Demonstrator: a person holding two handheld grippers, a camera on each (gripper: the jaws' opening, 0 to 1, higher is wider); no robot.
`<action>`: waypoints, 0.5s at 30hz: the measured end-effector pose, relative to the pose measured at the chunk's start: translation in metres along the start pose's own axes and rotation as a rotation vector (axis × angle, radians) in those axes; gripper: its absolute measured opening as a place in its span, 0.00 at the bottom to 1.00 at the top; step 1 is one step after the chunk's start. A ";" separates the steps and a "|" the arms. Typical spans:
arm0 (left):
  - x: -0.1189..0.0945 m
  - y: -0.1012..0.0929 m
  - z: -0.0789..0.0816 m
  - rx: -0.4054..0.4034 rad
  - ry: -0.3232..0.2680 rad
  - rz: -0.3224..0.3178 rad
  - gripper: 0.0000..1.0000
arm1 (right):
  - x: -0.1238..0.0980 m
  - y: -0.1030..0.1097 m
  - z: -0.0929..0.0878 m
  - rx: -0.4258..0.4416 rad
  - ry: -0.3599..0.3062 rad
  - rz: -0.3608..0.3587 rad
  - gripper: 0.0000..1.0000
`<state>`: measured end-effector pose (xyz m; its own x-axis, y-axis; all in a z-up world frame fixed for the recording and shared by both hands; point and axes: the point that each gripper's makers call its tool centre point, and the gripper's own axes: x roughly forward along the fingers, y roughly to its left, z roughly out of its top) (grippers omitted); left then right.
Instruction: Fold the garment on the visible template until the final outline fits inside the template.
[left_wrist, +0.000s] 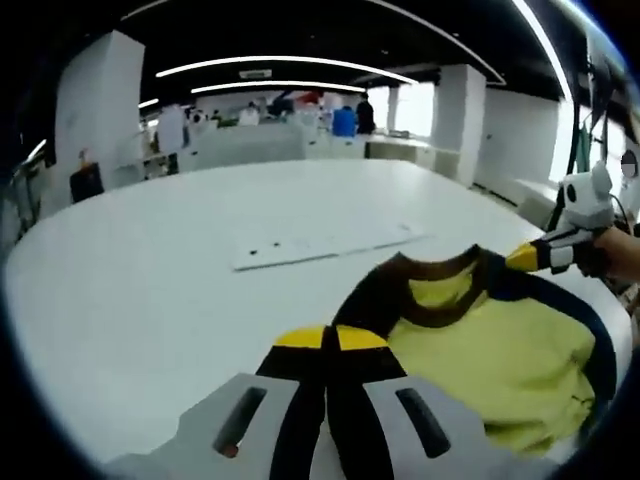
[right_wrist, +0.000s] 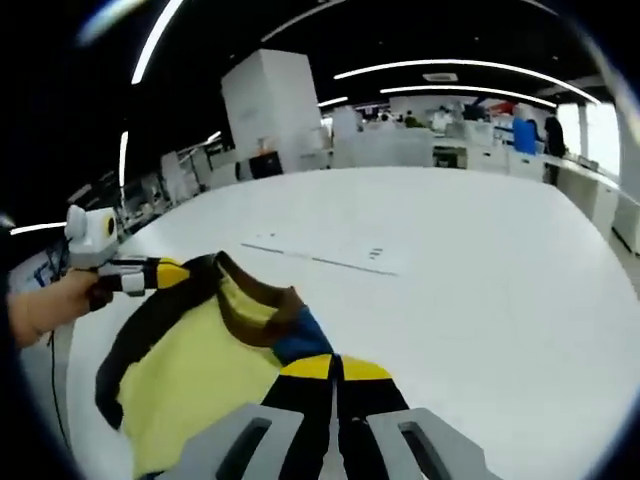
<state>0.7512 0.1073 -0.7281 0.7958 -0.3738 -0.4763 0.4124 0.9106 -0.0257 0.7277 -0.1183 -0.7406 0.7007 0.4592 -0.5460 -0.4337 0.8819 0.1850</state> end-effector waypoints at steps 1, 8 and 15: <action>0.002 0.001 0.000 0.009 0.004 0.003 0.00 | 0.002 -0.001 0.000 0.003 0.000 -0.005 0.00; 0.013 0.009 -0.008 0.021 0.032 0.022 0.03 | 0.018 -0.013 -0.001 0.025 0.019 -0.064 0.00; 0.005 0.017 -0.001 0.035 0.018 0.044 0.19 | 0.016 -0.015 0.017 0.030 -0.019 -0.074 0.00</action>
<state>0.7614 0.1209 -0.7317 0.8055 -0.3297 -0.4924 0.3926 0.9193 0.0267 0.7549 -0.1226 -0.7378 0.7408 0.3945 -0.5437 -0.3637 0.9160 0.1690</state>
